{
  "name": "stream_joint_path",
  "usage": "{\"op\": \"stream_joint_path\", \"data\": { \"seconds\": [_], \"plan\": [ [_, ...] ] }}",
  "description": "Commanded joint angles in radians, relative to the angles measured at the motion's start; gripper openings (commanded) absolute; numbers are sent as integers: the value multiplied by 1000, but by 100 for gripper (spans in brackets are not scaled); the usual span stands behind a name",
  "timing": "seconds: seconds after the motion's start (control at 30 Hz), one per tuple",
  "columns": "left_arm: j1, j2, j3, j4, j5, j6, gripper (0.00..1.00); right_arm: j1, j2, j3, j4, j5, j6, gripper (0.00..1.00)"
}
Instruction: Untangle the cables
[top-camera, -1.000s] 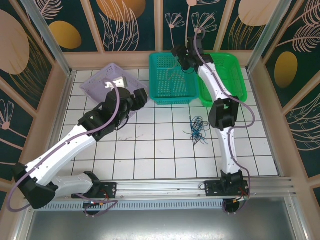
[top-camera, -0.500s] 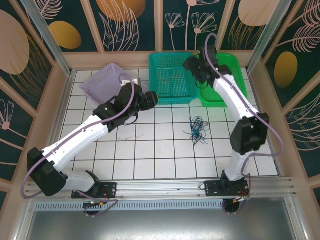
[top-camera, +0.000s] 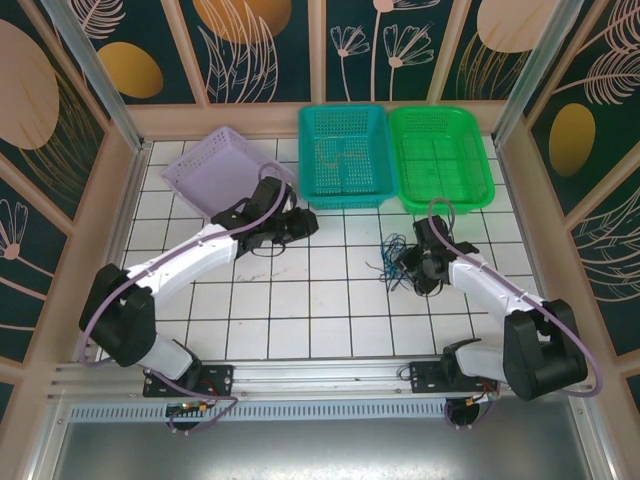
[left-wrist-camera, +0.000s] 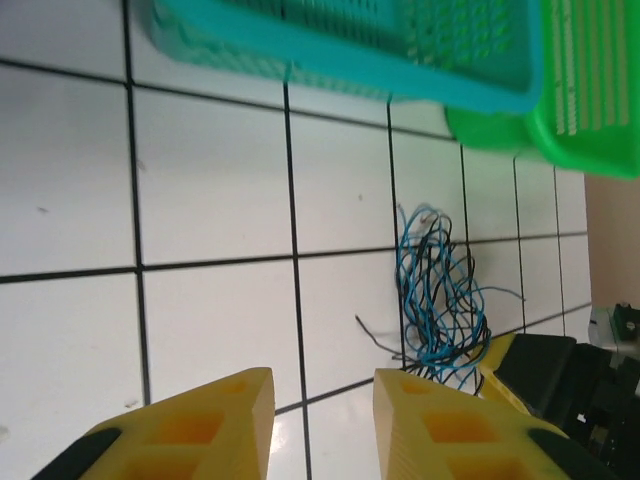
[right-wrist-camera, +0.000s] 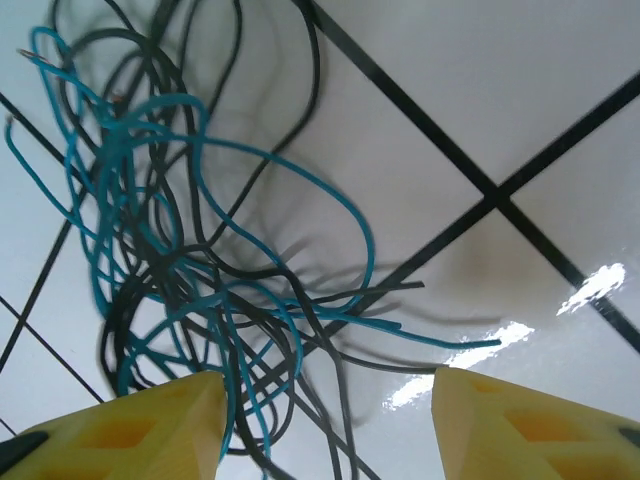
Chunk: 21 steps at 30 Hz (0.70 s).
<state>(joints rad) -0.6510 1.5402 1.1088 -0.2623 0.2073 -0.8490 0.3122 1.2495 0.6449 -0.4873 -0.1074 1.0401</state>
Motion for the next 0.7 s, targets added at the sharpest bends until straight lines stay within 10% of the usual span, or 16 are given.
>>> {"op": "stream_joint_path", "data": {
  "seconds": [0.0,0.3,0.67],
  "plan": [
    [-17,45,40,61,102,30,31,-7,17,-11,126,-71,79,50],
    [-71,99,44,95,138,34,31,-8,76,29,175,-104,47,0],
    [-81,74,-49,187,136,-19,44,138,106,185,256,-323,-22,0]
  ]
}}
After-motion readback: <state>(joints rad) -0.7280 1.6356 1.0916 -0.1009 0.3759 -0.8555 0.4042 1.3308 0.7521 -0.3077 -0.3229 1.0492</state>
